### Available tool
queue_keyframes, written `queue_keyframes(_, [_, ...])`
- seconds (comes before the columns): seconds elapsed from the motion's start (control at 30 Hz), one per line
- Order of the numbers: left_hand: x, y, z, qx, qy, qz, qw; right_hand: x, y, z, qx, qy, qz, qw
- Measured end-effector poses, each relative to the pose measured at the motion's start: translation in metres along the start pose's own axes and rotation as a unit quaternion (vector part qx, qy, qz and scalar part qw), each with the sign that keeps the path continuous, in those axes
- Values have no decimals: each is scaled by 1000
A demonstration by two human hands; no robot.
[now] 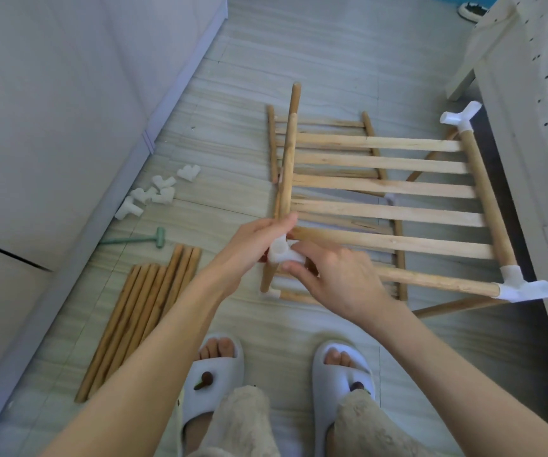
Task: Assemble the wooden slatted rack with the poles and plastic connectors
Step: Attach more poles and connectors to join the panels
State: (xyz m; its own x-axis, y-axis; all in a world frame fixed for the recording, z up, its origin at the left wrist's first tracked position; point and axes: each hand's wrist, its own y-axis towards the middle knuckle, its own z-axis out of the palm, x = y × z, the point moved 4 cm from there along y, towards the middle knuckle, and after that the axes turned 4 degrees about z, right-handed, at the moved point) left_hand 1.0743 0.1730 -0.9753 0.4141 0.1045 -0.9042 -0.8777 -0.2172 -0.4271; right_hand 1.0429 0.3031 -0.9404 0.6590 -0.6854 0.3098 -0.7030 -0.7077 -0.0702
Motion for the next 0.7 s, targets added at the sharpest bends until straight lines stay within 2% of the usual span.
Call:
queue_keyframes(0.23, [17,-5,13,-71,-59,-67,993,-1,-7,4,-15,8,-52,999])
queue_keyframes(0.4, [22,-3,13,-67,-47,-86,993,-5,-6,8,-2,-4,-73,997])
queue_keyframes(0.7, [28,-1,12,-90,-34,-37,995,-6,-11,14,-100,-28,-117,988])
